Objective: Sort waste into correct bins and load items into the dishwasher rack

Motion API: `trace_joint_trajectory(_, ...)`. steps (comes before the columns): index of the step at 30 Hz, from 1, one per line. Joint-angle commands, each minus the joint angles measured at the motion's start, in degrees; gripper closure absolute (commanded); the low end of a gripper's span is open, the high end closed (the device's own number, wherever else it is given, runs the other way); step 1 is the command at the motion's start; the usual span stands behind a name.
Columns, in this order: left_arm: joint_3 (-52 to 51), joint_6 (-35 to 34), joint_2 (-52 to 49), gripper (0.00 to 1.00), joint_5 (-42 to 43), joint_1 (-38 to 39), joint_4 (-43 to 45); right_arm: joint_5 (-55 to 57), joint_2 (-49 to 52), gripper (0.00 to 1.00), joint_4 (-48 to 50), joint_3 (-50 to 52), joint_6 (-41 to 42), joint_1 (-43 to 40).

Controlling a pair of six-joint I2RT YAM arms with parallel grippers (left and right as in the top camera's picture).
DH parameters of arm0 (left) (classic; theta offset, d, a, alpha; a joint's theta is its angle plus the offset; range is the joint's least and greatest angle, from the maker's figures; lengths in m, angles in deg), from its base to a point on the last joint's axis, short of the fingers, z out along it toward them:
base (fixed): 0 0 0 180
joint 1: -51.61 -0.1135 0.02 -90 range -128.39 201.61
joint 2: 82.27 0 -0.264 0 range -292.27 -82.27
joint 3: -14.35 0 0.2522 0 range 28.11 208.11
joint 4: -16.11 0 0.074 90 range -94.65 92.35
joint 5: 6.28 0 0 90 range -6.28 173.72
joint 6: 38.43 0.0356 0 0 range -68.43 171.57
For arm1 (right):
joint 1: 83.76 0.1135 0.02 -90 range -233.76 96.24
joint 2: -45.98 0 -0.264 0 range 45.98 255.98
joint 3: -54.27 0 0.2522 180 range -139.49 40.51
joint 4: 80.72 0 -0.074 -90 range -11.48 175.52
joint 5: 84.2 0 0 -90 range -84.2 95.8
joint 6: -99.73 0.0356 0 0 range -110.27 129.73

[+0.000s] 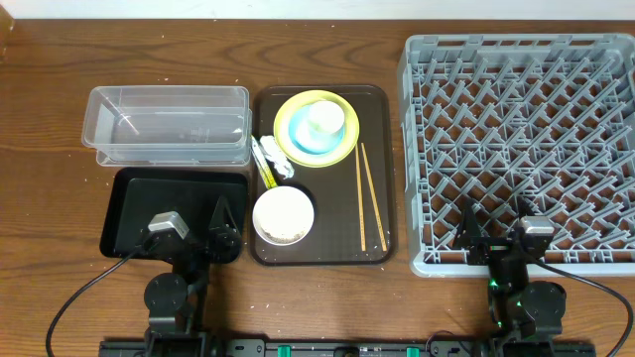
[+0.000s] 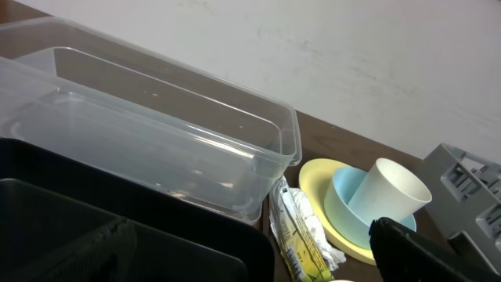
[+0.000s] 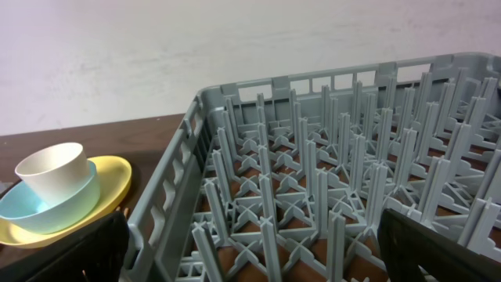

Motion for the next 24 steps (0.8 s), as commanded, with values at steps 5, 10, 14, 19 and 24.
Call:
trace_joint_trajectory(5,-0.55,0.55,0.00,0.02,-0.94,0.20,-2.71,0.55,-0.07,0.01,-0.20,0.07,0.42,0.26)
trace_joint_trajectory(10,-0.55,0.55,0.00,0.02,-0.94,0.20,-2.71,0.55,-0.07,0.01,-0.20,0.07,0.44,0.26)
trace_joint_trajectory(14,-0.55,0.55,0.00,0.02,-0.94,0.20,-2.73,0.55,-0.07,0.01,-0.20,0.07,0.44,0.26)
trace_joint_trajectory(19,-0.55,0.55,0.00,0.02,-0.94,0.20,-2.71,0.55,-0.07,0.02,-0.20,0.07,0.44,0.26)
trace_joint_trajectory(24,-0.55,0.55,0.00,0.02,-0.94,0.20,-2.71,0.55,-0.07,0.01,-0.20,0.07,0.44,0.26)
